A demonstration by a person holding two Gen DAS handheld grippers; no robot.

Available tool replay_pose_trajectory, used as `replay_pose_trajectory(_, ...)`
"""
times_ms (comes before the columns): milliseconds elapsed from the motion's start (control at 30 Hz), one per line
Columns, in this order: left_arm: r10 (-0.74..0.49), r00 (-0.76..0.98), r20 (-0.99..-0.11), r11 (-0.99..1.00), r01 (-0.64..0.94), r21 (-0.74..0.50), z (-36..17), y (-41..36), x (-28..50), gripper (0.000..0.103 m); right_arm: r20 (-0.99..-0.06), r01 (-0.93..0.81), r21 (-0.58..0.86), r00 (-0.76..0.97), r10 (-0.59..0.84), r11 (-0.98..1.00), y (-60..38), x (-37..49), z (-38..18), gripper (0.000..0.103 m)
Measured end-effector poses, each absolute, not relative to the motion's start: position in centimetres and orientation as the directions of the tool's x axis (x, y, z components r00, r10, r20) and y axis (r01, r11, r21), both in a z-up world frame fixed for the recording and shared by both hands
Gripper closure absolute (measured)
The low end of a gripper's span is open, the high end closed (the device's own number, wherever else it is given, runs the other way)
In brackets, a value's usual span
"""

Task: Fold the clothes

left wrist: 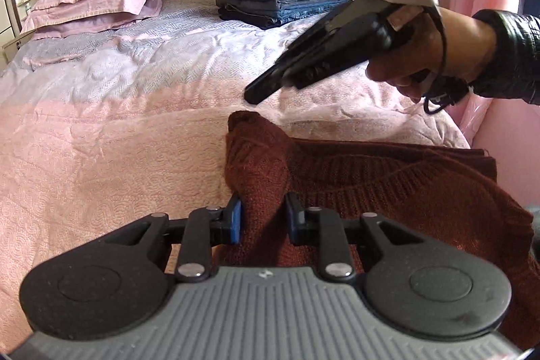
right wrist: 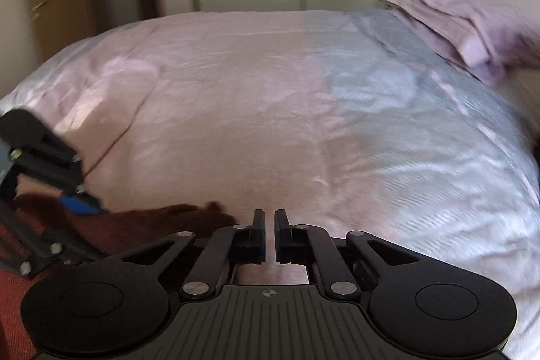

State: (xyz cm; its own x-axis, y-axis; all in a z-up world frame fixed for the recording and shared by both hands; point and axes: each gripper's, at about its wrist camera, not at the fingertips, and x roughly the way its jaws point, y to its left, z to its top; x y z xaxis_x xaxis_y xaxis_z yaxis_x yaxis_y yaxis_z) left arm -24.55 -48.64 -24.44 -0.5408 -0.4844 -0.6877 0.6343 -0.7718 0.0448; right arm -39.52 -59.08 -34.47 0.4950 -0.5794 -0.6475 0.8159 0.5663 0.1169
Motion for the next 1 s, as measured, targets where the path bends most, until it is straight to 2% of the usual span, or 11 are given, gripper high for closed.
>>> replay_pose_trajectory(100, -0.475, -0.545, -0.691, -0.767, 0.641, 0.021, -24.6, -49.1, -24.3, 0.081, -0.639, 0.829, 0.222, 0.521, -0.566, 0.513, -58.9, -42.7, -34.5, 0.1)
replay_pose_trajectory(200, -0.471, -0.55, -0.69, -0.745, 0.667, -0.023, -24.4, -49.7, -23.6, 0.074, -0.616, 0.802, 0.3, 0.576, -0.537, 0.516, -57.3, -44.5, -34.0, 0.098)
replay_pose_trajectory(267, -0.474, -0.553, -0.685, -0.726, 0.686, -0.051, -24.0, -49.7, -22.6, 0.069, -0.582, 0.775, 0.382, 0.625, -0.52, 0.504, -55.7, -45.8, -33.7, 0.092)
replay_pose_trajectory(300, -0.475, -0.554, -0.683, -0.716, 0.695, -0.065, -23.8, -49.7, -22.1, 0.068, -0.563, 0.763, 0.413, 0.643, -0.519, 0.498, -54.5, -46.5, -33.5, 0.074)
replay_pose_trajectory(333, -0.477, -0.556, -0.681, -0.706, 0.704, -0.08, -23.6, -49.7, -21.6, 0.066, -0.542, 0.75, 0.439, 0.66, -0.52, 0.494, -53.0, -47.0, -33.3, 0.042)
replay_pose_trajectory(367, -0.485, -0.55, -0.68, -0.697, 0.713, -0.08, -23.3, -49.4, -20.8, 0.066, -0.521, 0.737, 0.465, 0.676, -0.521, 0.491, -51.5, -47.5, -33.1, 0.03)
replay_pose_trajectory(400, -0.495, -0.542, -0.68, -0.688, 0.722, -0.075, -23.0, -49.0, -20.1, 0.066, -0.498, 0.723, 0.478, 0.691, -0.523, 0.499, -49.8, -47.9, -33.1, 0.027)
replay_pose_trajectory(533, -0.54, -0.511, -0.669, -0.671, 0.741, -0.025, -21.5, -46.1, -16.8, 0.064, -0.478, 0.671, 0.448, 0.738, -0.477, 0.59, -43.1, -46.6, -32.5, 0.027)
replay_pose_trajectory(800, -0.676, -0.387, -0.627, -0.678, 0.66, 0.324, -20.5, -36.5, -14.7, 0.058, -0.529, 0.436, 0.181, 0.799, -0.287, 0.882, -32.4, -33.3, -32.4, 0.027)
replay_pose_trajectory(900, -0.71, -0.349, -0.612, -0.679, 0.57, 0.463, -21.5, -33.3, -15.4, 0.057, -0.567, 0.454, 0.091, 0.755, -0.329, 0.886, -31.7, -29.6, -33.5, 0.028)
replay_pose_trajectory(1000, -0.761, -0.301, -0.574, -0.648, 0.394, 0.652, -23.8, -30.7, -16.9, 0.041, -0.66, 0.49, 0.035, 0.665, -0.348, 0.871, -31.5, -28.0, -35.1, 0.032)
